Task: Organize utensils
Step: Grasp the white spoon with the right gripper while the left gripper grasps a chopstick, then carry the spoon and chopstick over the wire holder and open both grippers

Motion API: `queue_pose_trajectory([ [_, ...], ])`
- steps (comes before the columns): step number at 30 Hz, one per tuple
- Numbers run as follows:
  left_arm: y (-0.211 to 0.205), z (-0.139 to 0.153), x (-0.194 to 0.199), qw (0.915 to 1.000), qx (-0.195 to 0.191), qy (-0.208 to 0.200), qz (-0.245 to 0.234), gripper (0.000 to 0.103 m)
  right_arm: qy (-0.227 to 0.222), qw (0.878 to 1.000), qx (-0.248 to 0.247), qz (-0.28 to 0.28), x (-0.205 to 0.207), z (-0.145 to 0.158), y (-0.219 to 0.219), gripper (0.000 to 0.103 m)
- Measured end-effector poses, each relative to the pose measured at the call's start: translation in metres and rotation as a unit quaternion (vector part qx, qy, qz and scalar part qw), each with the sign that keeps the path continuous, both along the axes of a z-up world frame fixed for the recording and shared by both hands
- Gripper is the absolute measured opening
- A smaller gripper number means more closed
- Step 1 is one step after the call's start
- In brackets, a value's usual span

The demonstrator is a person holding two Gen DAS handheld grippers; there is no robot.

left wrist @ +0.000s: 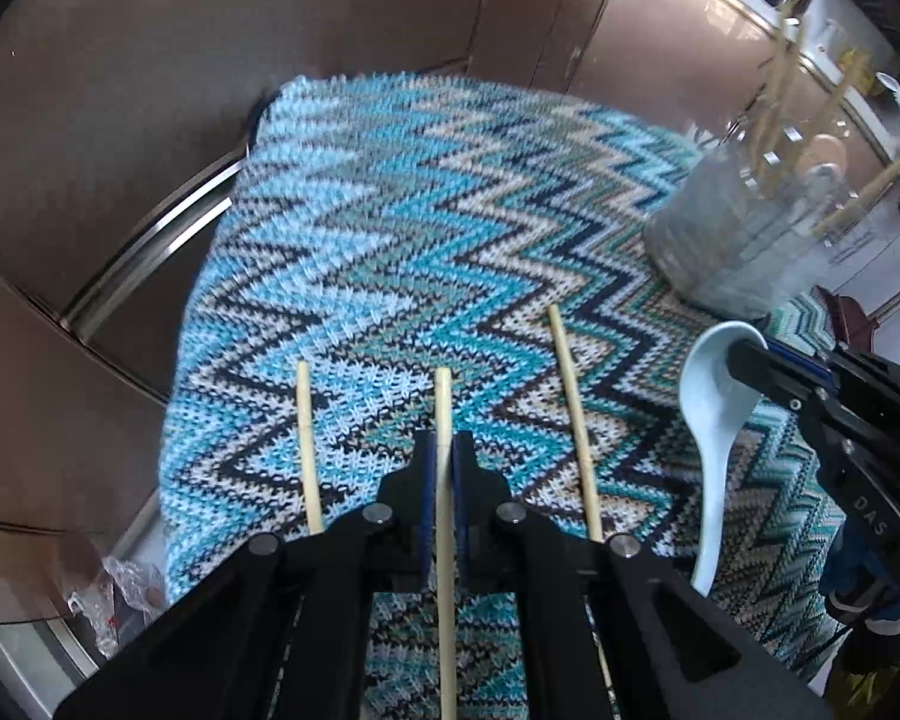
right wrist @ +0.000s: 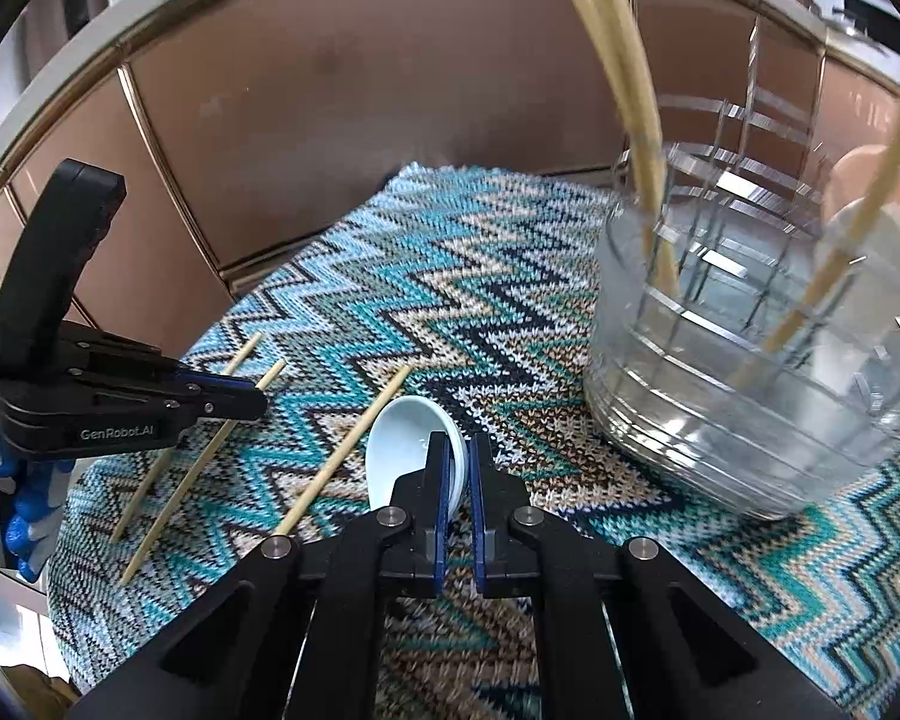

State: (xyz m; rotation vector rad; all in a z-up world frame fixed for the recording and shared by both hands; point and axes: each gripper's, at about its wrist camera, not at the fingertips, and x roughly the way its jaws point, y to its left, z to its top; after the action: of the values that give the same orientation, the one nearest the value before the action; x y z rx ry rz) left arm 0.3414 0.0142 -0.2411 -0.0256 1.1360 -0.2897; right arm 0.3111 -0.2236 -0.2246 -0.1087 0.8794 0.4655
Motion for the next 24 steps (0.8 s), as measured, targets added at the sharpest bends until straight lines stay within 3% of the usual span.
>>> queue_pose_trajectory([
  [10,0.015,0.062,-0.060,0.9933,-0.051,-0.103,-0.003,0.005,-0.075,0.997,0.000,-0.022,-0.069,0.051,-0.002,0.006],
  [24,0.026,0.141,-0.137,0.9746,-0.111,-0.194,0.004,0.005,-0.177,0.982,0.010,-0.070,-0.165,0.126,-0.020,0.006],
])
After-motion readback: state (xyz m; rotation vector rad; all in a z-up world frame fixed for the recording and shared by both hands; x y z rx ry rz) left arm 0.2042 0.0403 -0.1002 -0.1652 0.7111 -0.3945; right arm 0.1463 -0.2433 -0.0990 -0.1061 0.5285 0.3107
